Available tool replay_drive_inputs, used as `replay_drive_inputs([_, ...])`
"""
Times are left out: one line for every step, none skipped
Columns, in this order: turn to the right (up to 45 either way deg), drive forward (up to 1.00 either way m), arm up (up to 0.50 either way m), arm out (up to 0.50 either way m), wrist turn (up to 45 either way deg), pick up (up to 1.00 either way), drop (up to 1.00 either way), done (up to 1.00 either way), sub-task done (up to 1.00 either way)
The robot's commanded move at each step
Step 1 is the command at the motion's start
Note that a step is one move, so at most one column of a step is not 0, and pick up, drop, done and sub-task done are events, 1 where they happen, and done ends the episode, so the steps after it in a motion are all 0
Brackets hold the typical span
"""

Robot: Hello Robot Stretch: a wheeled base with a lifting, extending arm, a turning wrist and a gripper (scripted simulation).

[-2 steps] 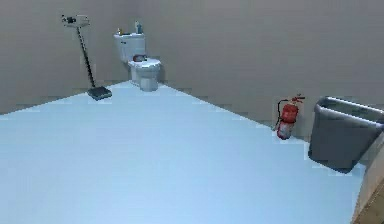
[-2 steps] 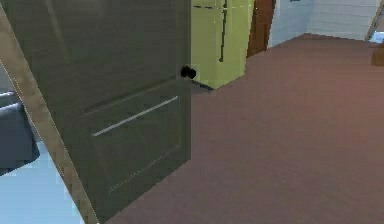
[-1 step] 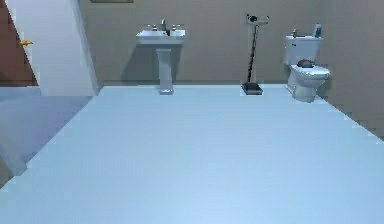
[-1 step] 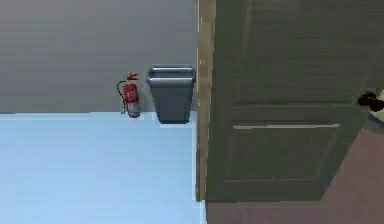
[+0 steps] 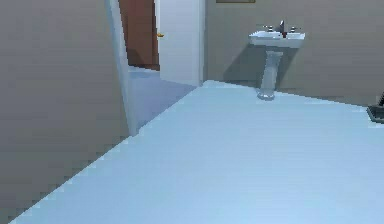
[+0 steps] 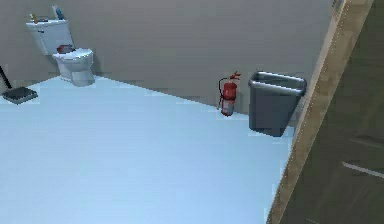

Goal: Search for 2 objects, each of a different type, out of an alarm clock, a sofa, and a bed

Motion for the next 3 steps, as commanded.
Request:
replay_drive_inputs([0.0,1.0,0.0,0.0,0.0,0.0,0.0,0.0,0.0])
replay_drive_inputs([-3.0,0.0,0.0,0.0,0.0,0.0,0.0,0.0,0.0])
replay_drive_inputs([0.0,1.0,0.0,0.0,0.0,0.0,0.0,0.0,0.0])
